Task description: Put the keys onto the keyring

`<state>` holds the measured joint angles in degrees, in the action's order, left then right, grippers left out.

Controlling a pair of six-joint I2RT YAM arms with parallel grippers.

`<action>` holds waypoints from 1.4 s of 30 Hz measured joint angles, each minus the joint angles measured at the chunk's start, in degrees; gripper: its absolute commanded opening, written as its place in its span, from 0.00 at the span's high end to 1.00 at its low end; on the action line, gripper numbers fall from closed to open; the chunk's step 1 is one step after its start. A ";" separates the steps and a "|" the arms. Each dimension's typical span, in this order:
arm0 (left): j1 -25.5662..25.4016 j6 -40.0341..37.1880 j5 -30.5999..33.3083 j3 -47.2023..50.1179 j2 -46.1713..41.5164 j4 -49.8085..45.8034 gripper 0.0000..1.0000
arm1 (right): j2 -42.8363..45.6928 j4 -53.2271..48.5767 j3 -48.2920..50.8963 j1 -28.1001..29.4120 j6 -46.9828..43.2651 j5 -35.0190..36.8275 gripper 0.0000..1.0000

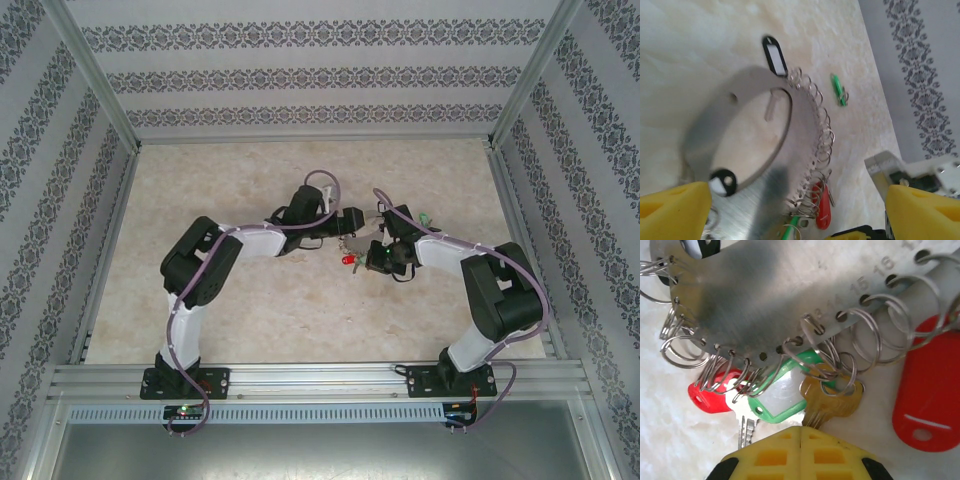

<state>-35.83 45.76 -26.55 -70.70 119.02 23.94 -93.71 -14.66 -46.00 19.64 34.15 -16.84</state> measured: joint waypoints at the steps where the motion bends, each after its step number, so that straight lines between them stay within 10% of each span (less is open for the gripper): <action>1: -0.83 0.00 0.07 -0.11 0.68 0.83 0.09 | 0.00 0.20 0.00 0.00 0.00 0.44 1.00; 14: -4.42 4.17 2.62 0.00 5.99 15.45 0.10 | -0.22 -3.98 -2.32 0.59 1.57 9.35 1.00; 30: -4.68 2.91 14.56 1.38 3.65 8.96 0.09 | -7.93 -26.86 -15.56 2.97 1.20 20.33 1.00; 42: -4.55 2.58 16.74 4.57 1.36 8.57 0.09 | 0.83 -24.33 -15.13 -3.19 -5.62 12.94 0.87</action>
<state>-40.38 48.34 -9.80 -66.13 120.38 32.51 -92.88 -38.98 -61.12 16.45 28.53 -3.90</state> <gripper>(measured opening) 0.907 0.114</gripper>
